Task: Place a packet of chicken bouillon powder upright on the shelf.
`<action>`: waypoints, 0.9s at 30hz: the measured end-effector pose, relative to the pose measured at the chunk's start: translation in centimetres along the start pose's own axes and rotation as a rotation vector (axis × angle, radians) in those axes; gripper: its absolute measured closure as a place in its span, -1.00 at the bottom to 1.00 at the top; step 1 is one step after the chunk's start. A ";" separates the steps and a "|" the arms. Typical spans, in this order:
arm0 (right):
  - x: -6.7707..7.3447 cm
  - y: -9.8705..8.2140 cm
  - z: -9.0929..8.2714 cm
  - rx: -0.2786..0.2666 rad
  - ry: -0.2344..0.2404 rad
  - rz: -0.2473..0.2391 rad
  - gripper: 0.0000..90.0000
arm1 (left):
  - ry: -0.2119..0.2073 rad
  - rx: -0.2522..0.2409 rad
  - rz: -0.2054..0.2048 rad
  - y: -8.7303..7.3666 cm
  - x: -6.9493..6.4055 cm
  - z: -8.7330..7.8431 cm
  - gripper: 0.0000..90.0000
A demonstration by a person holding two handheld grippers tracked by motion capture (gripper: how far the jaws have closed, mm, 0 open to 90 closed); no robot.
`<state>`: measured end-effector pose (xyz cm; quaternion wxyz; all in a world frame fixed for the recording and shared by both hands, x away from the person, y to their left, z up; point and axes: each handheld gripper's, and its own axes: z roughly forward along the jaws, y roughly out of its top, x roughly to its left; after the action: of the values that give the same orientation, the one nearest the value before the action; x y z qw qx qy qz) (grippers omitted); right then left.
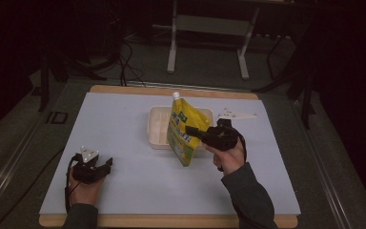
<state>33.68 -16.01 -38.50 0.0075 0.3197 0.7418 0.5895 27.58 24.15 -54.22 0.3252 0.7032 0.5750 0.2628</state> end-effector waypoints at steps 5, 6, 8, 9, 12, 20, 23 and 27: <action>-0.2 0.2 0.1 -0.028 -0.024 0.011 1.00 | -0.001 0.000 -0.001 0.0 0.0 0.0 -0.06; -0.3 0.3 0.0 -0.042 -0.032 0.014 1.00 | 0.000 0.000 0.000 0.0 0.0 0.0 -0.06; -0.3 0.6 -0.1 -0.058 -0.046 0.014 1.00 | 0.000 0.000 0.001 0.0 0.0 0.0 -0.06; -0.3 0.7 -0.1 -0.065 -0.056 0.012 1.00 | 0.001 0.000 0.001 0.0 0.0 0.0 -0.06; -0.4 0.9 0.0 -0.083 -0.086 0.007 1.00 | 0.000 0.000 0.001 0.0 0.0 0.0 -0.06; -1.0 1.3 0.5 -0.109 -0.137 0.006 1.00 | 0.000 -0.001 0.000 0.0 0.0 0.0 -0.06; -1.1 1.4 0.6 -0.115 -0.159 0.006 1.00 | 0.000 0.000 0.001 0.0 0.0 0.0 -0.06; -1.4 1.5 0.7 -0.126 -0.176 0.007 1.00 | -0.001 0.000 0.001 0.0 0.0 0.0 -0.06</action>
<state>35.77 -15.88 -37.87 0.0908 0.3717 0.6986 0.6047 27.60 24.13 -54.24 0.3250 0.7038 0.5745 0.2627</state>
